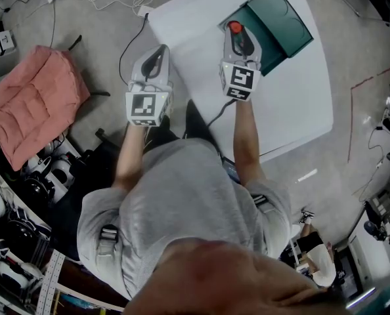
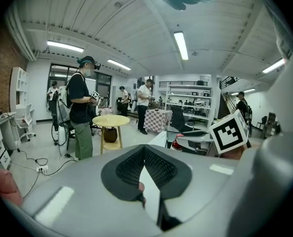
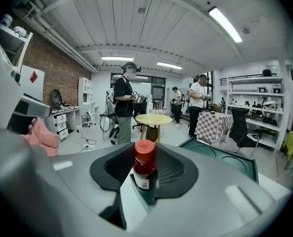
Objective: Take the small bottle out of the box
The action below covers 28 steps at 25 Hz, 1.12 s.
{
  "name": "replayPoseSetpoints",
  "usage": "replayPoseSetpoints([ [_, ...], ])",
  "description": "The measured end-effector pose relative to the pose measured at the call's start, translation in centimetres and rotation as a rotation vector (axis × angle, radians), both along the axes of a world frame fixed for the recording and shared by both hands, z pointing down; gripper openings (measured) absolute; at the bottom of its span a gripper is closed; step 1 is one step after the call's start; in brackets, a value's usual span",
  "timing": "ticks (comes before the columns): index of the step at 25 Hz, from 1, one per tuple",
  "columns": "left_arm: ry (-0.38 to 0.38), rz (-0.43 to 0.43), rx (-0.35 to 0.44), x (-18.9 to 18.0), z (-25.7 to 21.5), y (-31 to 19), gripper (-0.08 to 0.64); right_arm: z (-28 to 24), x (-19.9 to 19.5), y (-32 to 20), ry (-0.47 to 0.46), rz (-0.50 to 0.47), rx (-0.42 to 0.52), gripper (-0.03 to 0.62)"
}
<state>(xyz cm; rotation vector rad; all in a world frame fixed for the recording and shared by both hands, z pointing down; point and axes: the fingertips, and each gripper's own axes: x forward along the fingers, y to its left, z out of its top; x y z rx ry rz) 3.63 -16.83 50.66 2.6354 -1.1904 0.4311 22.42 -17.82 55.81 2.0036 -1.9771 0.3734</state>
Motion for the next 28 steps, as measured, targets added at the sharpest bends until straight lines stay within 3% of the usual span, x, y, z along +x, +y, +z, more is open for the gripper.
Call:
replayPoseSetpoints([
  [14, 0.026, -0.068, 0.046, -3.5, -3.0, 1.0, 0.012, -5.7, -3.2, 0.3, 0.003, -0.073, 0.081, 0.129],
  [28, 0.026, -0.173, 0.051, -8.6, -3.1, 1.6, 0.012, -5.6, -9.7, -1.3, -0.027, -0.204, 0.078, 0.129],
])
